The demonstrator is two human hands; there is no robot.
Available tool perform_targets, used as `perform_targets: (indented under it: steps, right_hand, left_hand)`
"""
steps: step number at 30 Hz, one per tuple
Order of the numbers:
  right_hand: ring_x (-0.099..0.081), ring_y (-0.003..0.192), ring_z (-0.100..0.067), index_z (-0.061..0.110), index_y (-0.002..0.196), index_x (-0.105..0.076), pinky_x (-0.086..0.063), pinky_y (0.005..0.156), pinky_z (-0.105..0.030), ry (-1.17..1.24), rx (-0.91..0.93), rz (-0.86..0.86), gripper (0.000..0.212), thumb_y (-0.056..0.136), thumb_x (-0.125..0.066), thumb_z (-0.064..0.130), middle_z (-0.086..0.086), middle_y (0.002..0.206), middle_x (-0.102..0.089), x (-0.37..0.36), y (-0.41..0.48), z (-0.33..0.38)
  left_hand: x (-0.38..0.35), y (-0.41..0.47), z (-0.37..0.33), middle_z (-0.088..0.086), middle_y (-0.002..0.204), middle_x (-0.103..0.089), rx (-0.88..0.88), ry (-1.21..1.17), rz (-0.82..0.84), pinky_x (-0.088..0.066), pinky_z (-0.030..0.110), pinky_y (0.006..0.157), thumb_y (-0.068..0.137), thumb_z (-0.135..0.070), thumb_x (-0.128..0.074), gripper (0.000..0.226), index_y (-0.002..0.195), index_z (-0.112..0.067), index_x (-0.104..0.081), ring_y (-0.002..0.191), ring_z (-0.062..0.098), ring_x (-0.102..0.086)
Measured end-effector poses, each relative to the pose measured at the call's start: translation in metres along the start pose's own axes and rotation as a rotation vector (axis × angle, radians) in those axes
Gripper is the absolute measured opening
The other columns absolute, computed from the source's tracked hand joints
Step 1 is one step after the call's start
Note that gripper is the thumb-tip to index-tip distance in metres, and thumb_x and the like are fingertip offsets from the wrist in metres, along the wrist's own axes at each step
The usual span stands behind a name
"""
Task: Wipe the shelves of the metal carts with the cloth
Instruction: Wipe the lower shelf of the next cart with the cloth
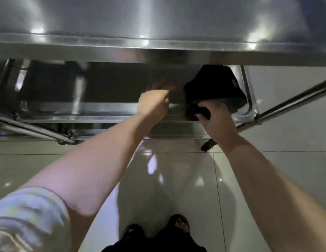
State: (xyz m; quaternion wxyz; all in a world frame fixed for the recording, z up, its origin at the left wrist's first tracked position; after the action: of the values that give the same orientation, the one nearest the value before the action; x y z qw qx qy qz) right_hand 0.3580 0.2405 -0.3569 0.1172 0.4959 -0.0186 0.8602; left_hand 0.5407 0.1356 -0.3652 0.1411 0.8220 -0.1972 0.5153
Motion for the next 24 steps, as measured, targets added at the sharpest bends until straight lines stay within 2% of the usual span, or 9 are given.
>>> perform_targets:
  steps: [3,6,8,9,11,14,21,22,24]
  right_hand:
    - [-0.057,0.107,-0.034,0.008,0.114,-0.067,-0.044,0.094,-0.038,-0.005,0.045,-0.052,0.028,0.088,-0.056,0.007,-0.013,0.115,-0.064,-0.030,0.021,-0.023]
    - [-0.040,0.133,-0.035,0.022,0.136,-0.056,-0.035,0.107,-0.045,-0.210,-0.016,-0.027,0.042,0.094,-0.052,0.019,-0.008,0.143,-0.050,-0.048,0.051,-0.046]
    - [-0.011,0.148,-0.032,0.038,0.149,-0.034,-0.013,0.119,-0.052,-0.338,-0.095,0.109,0.051,0.099,-0.044,0.036,0.003,0.161,-0.022,-0.059,0.069,-0.060]
    - [0.002,0.150,-0.031,0.046,0.151,-0.021,-0.001,0.119,-0.055,-0.357,-0.141,0.180,0.053,0.101,-0.037,0.044,0.011,0.163,-0.008,-0.066,0.076,-0.065]
    - [0.013,0.149,-0.030,0.057,0.148,-0.004,0.009,0.116,-0.060,-0.387,-0.192,0.255,0.051,0.101,-0.025,0.054,0.020,0.161,0.007,-0.080,0.083,-0.073]
    - [0.014,0.149,-0.028,0.064,0.144,-0.001,0.011,0.115,-0.059,-0.389,-0.237,0.244,0.050,0.098,-0.022,0.062,0.025,0.160,0.009,-0.083,0.098,-0.084]
    - [0.013,0.148,-0.037,0.053,0.150,0.000,0.007,0.112,-0.068,-0.419,-0.567,0.107,0.054,0.099,-0.017,0.059,0.015,0.162,0.009,-0.071,0.137,-0.112]
    - [0.013,0.147,-0.039,0.051,0.151,0.000,0.006,0.111,-0.070,-0.415,-0.559,0.098,0.055,0.099,-0.016,0.059,0.014,0.163,0.009,-0.081,0.142,-0.096]
    - [0.012,0.147,-0.042,0.048,0.152,-0.001,0.006,0.109,-0.071,-0.407,-0.410,0.111,0.057,0.099,-0.017,0.059,0.011,0.163,0.009,-0.113,0.151,-0.047]
  left_hand:
    - [-0.027,0.012,0.065,0.005,0.142,-0.051,-0.023,0.089,-0.072,-0.031,0.046,0.112,0.085,-0.025,-0.043,0.050,0.132,-0.029,-0.058,0.135,0.032,-0.040]
    - [-0.042,0.036,0.110,0.008,0.139,-0.054,0.037,0.266,-0.087,-0.020,0.053,0.115,0.094,-0.036,-0.037,0.044,0.132,-0.027,-0.057,0.135,0.033,-0.039]
    - [-0.046,0.056,0.125,0.006,0.148,-0.045,0.110,0.314,-0.060,-0.009,0.056,0.117,0.100,-0.042,-0.034,0.041,0.134,-0.029,-0.053,0.141,0.032,-0.032]
    - [-0.048,0.064,0.131,0.004,0.153,-0.037,0.131,0.323,-0.054,-0.004,0.058,0.116,0.100,-0.046,-0.031,0.043,0.137,-0.032,-0.049,0.144,0.032,-0.025]
    - [-0.053,0.073,0.139,-0.002,0.161,-0.020,0.142,0.349,-0.018,0.002,0.064,0.113,0.100,-0.053,-0.022,0.050,0.146,-0.037,-0.032,0.149,0.030,-0.010]
    - [-0.058,0.078,0.145,-0.006,0.163,-0.010,0.139,0.352,0.013,0.001,0.065,0.113,0.099,-0.056,-0.016,0.055,0.152,-0.041,-0.015,0.150,0.028,0.000]
    - [-0.064,0.084,0.142,-0.005,0.163,-0.005,0.145,0.377,-0.006,0.001,0.064,0.114,0.099,-0.055,-0.014,0.056,0.153,-0.042,-0.006,0.150,0.027,0.001]
    - [-0.065,0.084,0.142,-0.006,0.163,-0.004,0.146,0.375,-0.006,0.001,0.064,0.114,0.099,-0.054,-0.014,0.055,0.153,-0.043,-0.005,0.150,0.027,0.002]
    - [-0.064,0.085,0.142,-0.007,0.164,-0.001,0.142,0.368,-0.004,0.001,0.064,0.114,0.100,-0.052,-0.014,0.054,0.153,-0.044,-0.004,0.150,0.026,0.004]
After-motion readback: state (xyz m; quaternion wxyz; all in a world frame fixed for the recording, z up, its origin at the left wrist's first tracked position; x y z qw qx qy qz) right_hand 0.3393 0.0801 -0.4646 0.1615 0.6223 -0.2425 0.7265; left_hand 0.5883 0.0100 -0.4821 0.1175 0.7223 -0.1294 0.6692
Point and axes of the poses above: each hand's wrist, its own y-axis towards the middle knuckle, its own x-axis out of the back of the hand, z = x × y, the point moved 1 cm from there along y, towards the middle knuckle
